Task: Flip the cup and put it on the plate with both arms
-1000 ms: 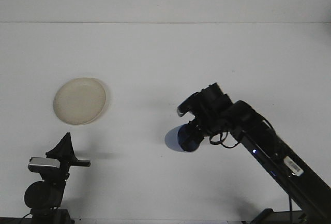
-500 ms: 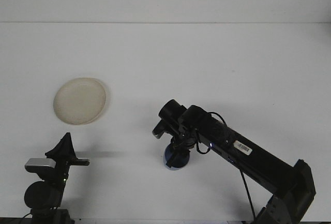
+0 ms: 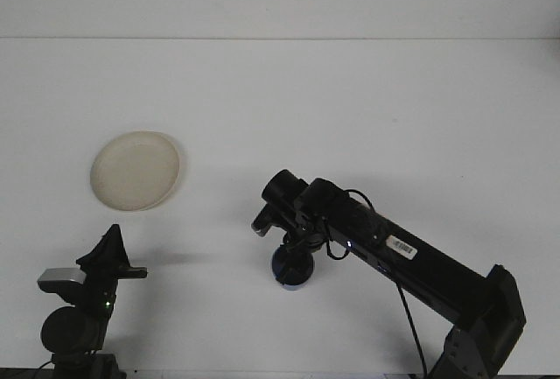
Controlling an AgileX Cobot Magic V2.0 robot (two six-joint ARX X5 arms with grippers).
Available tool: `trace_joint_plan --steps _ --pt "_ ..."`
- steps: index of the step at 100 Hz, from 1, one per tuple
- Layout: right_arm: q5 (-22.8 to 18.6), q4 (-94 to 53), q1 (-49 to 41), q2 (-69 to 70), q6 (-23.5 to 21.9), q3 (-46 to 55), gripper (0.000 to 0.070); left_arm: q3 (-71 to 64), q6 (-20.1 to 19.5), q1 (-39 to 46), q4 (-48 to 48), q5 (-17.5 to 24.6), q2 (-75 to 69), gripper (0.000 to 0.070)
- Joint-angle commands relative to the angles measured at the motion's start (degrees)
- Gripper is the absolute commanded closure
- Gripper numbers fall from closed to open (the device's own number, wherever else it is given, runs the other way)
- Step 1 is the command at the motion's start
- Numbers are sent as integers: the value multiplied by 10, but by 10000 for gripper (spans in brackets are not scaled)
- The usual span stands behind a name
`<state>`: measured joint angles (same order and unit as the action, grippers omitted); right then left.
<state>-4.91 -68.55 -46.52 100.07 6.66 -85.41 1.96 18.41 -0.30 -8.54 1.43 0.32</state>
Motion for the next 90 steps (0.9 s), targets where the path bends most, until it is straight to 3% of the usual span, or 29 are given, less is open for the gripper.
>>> trace_joint_plan --steps 1,17,31,47,70,90 --pt "-3 1 -4 -15 5 -33 397 -6 85 -1 -6 -2 0 688" --pt "2 16 10 -74 3 -85 397 6 164 -1 -6 5 0 688" --pt "7 82 44 -145 -10 -92 397 27 185 -1 12 33 0 688" --pt "4 135 97 -221 -15 -72 398 94 191 -1 102 51 10 688" --pt "5 338 176 -399 -47 143 398 212 130 -1 182 164 118 687" --pt "23 460 231 -560 -55 332 398 339 9 -8 242 244 282 687"
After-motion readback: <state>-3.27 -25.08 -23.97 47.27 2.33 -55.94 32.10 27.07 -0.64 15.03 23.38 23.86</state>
